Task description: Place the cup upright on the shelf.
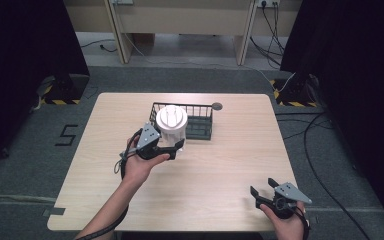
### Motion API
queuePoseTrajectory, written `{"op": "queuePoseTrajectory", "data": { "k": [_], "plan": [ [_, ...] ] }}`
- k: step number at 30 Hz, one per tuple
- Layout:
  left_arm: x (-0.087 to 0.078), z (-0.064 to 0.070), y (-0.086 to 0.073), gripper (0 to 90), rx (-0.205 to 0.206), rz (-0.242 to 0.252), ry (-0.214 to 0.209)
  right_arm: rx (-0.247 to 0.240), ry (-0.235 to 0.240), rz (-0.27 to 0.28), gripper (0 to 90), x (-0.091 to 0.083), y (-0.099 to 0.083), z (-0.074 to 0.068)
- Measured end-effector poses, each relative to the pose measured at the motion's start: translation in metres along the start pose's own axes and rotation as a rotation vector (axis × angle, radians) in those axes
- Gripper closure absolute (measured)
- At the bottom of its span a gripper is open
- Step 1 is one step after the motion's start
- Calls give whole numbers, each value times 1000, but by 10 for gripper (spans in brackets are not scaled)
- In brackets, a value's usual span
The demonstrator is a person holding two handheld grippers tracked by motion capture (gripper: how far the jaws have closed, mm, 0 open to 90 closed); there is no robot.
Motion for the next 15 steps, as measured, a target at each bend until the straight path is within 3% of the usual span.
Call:
{"op": "queuePoseTrajectory", "data": {
  "k": [15],
  "plan": [
    [21,-15,12,177,4,-17,30,3,0,-2,245,0,0,1]
  ]
}}
Point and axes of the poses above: each handheld gripper's, and its own axes: x roughly forward along the jaws, y roughly out of its top, z roughly to its right, the point moved 8 cm from there along x, roughly forward along the jaws, and after that the axes turned 6 degrees about -y, right-handed, at the moved point
